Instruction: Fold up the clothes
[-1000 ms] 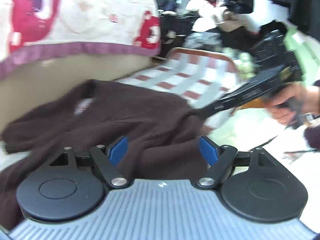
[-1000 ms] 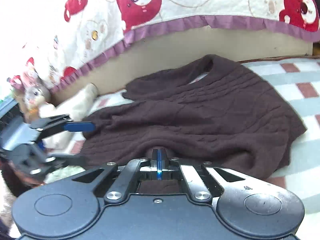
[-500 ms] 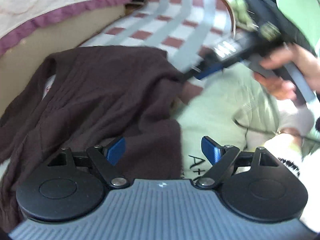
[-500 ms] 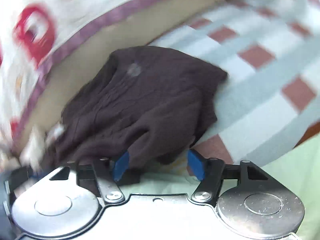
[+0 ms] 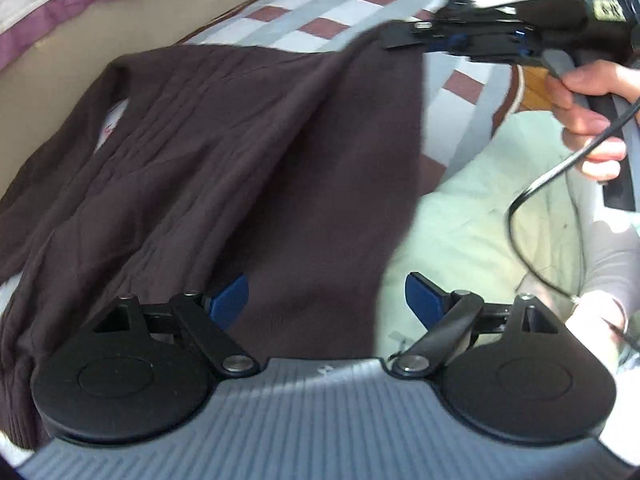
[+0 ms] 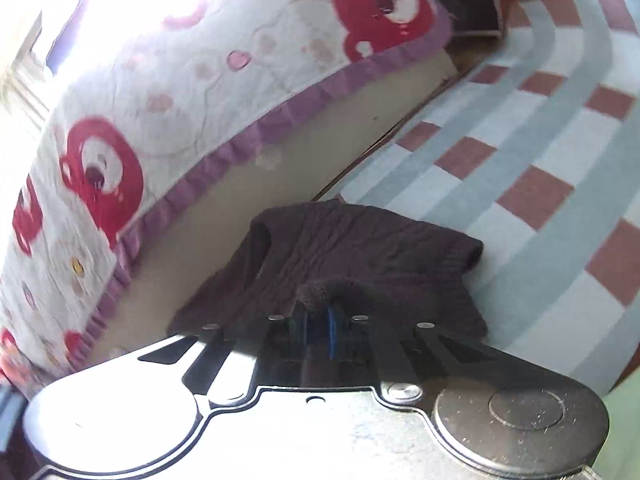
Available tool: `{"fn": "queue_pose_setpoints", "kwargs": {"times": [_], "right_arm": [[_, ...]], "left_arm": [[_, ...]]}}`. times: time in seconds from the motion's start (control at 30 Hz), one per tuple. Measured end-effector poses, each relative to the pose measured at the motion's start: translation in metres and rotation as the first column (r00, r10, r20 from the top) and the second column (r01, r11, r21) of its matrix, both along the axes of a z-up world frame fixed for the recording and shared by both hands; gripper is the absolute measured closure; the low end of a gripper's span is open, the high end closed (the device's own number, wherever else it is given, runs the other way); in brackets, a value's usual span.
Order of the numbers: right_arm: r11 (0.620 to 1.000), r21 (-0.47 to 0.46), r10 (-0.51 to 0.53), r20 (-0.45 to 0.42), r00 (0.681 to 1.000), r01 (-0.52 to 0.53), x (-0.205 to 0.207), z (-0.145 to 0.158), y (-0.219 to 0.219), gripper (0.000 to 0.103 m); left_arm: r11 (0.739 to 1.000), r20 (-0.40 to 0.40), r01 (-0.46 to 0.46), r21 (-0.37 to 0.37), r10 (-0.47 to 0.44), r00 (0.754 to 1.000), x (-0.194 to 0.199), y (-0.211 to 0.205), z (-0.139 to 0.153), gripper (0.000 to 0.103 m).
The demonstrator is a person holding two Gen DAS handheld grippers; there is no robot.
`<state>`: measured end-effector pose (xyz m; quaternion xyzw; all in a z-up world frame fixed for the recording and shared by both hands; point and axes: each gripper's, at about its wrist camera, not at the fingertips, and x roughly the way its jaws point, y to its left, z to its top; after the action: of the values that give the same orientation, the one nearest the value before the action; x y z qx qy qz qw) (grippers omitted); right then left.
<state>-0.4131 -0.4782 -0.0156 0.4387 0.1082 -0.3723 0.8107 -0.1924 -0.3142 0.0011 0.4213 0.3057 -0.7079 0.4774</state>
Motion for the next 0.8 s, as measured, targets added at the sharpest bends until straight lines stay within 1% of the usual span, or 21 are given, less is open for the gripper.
{"fn": "queue_pose_setpoints", "kwargs": {"times": [0.07, 0.1, 0.13, 0.17, 0.2, 0.23, 0.27, 0.3, 0.33, 0.37, 0.4, 0.43, 0.47, 0.5, 0.53, 0.57, 0.6, 0.63, 0.7, 0.73, 0.8], "right_arm": [[1.000, -0.022, 0.017, -0.007, 1.000, -0.017, 0.002, 0.008, -0.001, 0.091], [0.998, -0.058, 0.032, -0.007, 0.999, -0.032, -0.004, 0.014, -0.002, 0.091], [0.992, -0.115, 0.044, -0.037, 0.998, -0.048, -0.007, 0.020, -0.002, 0.091], [0.985, -0.161, 0.052, -0.065, 0.997, -0.062, -0.009, 0.025, -0.002, 0.091], [0.980, -0.185, 0.053, -0.085, 0.995, -0.068, -0.012, 0.029, -0.003, 0.092], [0.975, -0.208, 0.054, -0.104, 0.993, -0.075, -0.014, 0.033, -0.004, 0.099], [0.972, -0.222, 0.049, -0.114, 0.992, -0.073, -0.018, 0.036, -0.006, 0.102], [0.976, -0.210, 0.036, -0.101, 0.994, -0.057, -0.024, 0.035, -0.010, 0.102], [0.979, -0.193, 0.039, -0.095, 0.995, -0.057, -0.028, 0.032, -0.014, 0.102], [0.983, -0.174, 0.044, -0.092, 0.995, -0.059, -0.032, 0.030, -0.018, 0.102], [0.986, -0.150, 0.057, -0.096, 0.994, -0.071, -0.034, 0.025, -0.020, 0.102], [0.989, -0.125, 0.070, -0.099, 0.993, -0.082, -0.036, 0.021, -0.023, 0.101], [0.991, -0.100, 0.079, -0.098, 0.992, -0.089, -0.039, 0.016, -0.024, 0.100], [0.994, -0.074, 0.078, -0.086, 0.993, -0.085, -0.042, 0.009, -0.024, 0.093], [0.996, -0.047, 0.075, -0.072, 0.995, -0.079, -0.045, 0.002, -0.024, 0.092], [0.998, -0.017, 0.067, -0.056, 0.996, -0.068, -0.048, -0.006, -0.024, 0.092], [0.998, 0.017, 0.059, -0.042, 0.997, -0.058, -0.052, -0.014, -0.025, 0.088], [0.998, 0.044, 0.051, -0.036, 0.998, -0.049, -0.055, -0.022, -0.026, 0.082], [0.998, 0.064, 0.035, -0.064, 0.997, -0.031, -0.058, -0.033, -0.027, 0.079], [0.997, 0.070, 0.032, -0.077, 0.996, -0.027, -0.059, -0.038, -0.026, 0.079], [0.997, 0.062, 0.056, -0.104, 0.993, -0.050, -0.058, -0.044, -0.024, 0.079]], "left_arm": [[0.999, 0.013, 0.052, 0.018, -0.052, 0.999, -0.014, -0.008, -0.005, 0.013], [0.998, 0.034, 0.050, 0.043, -0.052, 0.998, -0.018, -0.014, -0.011, 0.012], [0.996, 0.063, 0.037, 0.077, -0.041, 0.997, -0.020, -0.020, -0.019, 0.012], [0.993, 0.083, 0.008, 0.115, -0.017, 0.996, -0.018, -0.026, -0.026, 0.015], [0.987, 0.079, -0.032, 0.157, 0.020, 0.997, -0.012, -0.031, -0.032, 0.023], [0.980, 0.037, -0.062, 0.187, 0.056, 0.998, -0.003, -0.035, -0.034, 0.032], [0.977, -0.022, -0.080, 0.199, 0.086, 0.996, 0.007, -0.036, -0.033, 0.056], [0.979, -0.040, -0.097, 0.178, 0.106, 0.994, 0.014, -0.034, -0.028, 0.081], [0.983, -0.031, -0.115, 0.141, 0.121, 0.992, 0.021, -0.031, -0.022, 0.091], [0.986, -0.023, -0.134, 0.103, 0.136, 0.990, 0.028, -0.027, -0.015, 0.096], [0.986, -0.015, -0.151, 0.065, 0.152, 0.988, 0.034, -0.024, -0.009, 0.096], [0.982, -0.044, -0.186, 0.042, 0.187, 0.981, 0.044, -0.022, -0.003, 0.096], [0.973, -0.096, -0.231, 0.030, 0.233, 0.968, 0.057, -0.021, 0.001, 0.096], [0.961, -0.148, -0.276, 0.021, 0.276, 0.950, 0.069, -0.019, 0.006, 0.096], [0.947, -0.201, -0.321, 0.014, 0.317, 0.927, 0.082, -0.018, 0.011, 0.096], [0.931, -0.252, -0.365, 0.010, 0.356, 0.900, 0.094, -0.017, 0.016, 0.096], [0.912, -0.304, -0.409, 0.009, 0.392, 0.868, 0.106, -0.015, 0.021, 0.096], [0.892, -0.354, -0.452, 0.009, 0.426, 0.833, 0.119, -0.014, 0.026, 0.096], [0.845, -0.451, -0.534, 0.019, 0.484, 0.750, 0.144, -0.012, 0.035, 0.096], [0.819, -0.497, -0.573, 0.027, 0.508, 0.703, 0.156, -0.010, 0.040, 0.096], [0.762, -0.584, -0.645, 0.052, 0.547, 0.600, 0.181, -0.008, 0.050, 0.096]]}}
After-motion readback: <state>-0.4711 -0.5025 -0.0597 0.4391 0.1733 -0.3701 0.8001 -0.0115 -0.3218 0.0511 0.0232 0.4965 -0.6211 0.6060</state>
